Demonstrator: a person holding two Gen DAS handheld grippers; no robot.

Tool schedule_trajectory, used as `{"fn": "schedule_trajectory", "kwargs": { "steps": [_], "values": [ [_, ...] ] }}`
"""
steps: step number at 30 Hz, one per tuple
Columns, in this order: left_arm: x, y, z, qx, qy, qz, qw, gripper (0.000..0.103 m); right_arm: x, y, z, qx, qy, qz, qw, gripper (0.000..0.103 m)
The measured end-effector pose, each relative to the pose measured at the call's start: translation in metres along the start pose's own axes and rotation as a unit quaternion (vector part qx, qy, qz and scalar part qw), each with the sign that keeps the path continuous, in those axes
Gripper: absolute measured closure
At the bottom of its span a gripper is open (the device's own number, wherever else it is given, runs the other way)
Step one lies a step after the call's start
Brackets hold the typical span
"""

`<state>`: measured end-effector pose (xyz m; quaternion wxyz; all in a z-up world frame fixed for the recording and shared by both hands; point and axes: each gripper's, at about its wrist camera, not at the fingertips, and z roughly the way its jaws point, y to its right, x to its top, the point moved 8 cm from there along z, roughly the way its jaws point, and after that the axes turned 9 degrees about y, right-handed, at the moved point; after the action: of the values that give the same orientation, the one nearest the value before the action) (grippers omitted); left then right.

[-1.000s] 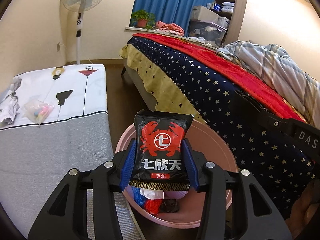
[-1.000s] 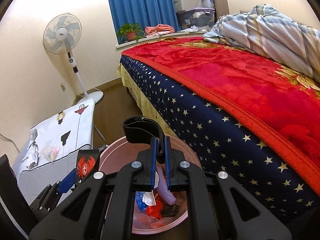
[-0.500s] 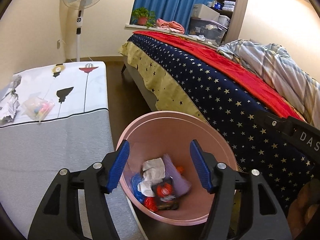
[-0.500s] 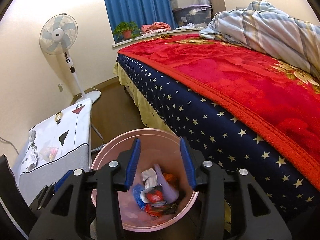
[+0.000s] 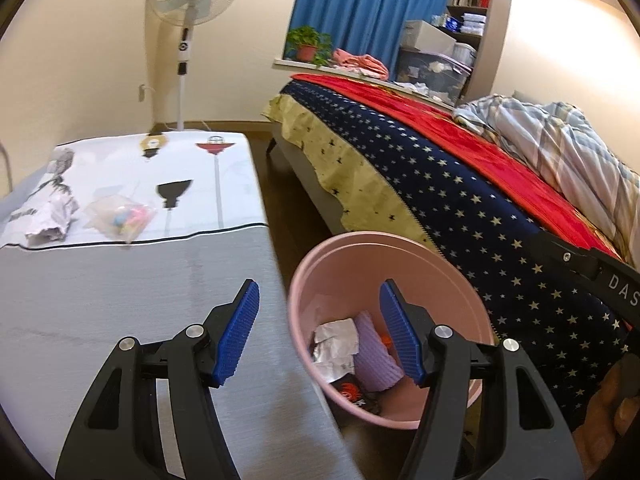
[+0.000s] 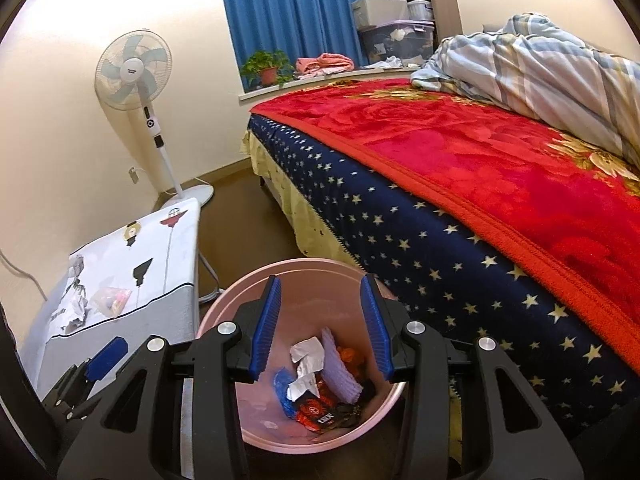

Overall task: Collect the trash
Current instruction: 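Move the right gripper to the clear plastic bag while the left gripper approaches the crumpled white paper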

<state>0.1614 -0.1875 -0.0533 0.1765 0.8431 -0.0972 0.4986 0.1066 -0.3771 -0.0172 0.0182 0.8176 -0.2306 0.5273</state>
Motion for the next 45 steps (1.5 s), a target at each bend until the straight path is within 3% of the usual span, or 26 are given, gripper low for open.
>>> {"fn": "schedule_trajectory", "kwargs": {
  "steps": [7,14,20,26,35,42,45],
  "values": [
    [0.007,-0.042,-0.017,0.036,0.021,-0.019,0.9990,0.042,-0.007,-0.040,-0.001,0.043,0.003,-0.011,0.999,0.061],
    [0.015,-0.090,-0.030,0.094,0.049,-0.052,0.9929,0.064,-0.011,-0.093,0.004,0.112,0.007,-0.019,0.993,0.066],
    [0.018,-0.130,-0.030,0.153,0.063,-0.080,0.9829,0.067,-0.023,-0.139,0.024,0.168,-0.010,-0.019,0.986,0.077],
    [0.020,-0.173,-0.022,0.205,0.065,-0.117,0.9695,0.067,-0.036,-0.182,0.053,0.206,-0.034,-0.005,0.978,0.085],
    [0.025,-0.239,-0.006,0.269,0.066,-0.179,0.9442,0.067,-0.059,-0.250,0.092,0.260,-0.076,-0.009,0.963,0.087],
    [0.031,-0.288,-0.001,0.305,0.077,-0.228,0.9214,0.067,-0.081,-0.292,0.120,0.286,-0.116,-0.019,0.951,0.083],
    [0.030,-0.304,0.003,0.312,0.076,-0.243,0.9152,0.067,-0.091,-0.304,0.133,0.286,-0.130,-0.024,0.949,0.076]
  ]
}}
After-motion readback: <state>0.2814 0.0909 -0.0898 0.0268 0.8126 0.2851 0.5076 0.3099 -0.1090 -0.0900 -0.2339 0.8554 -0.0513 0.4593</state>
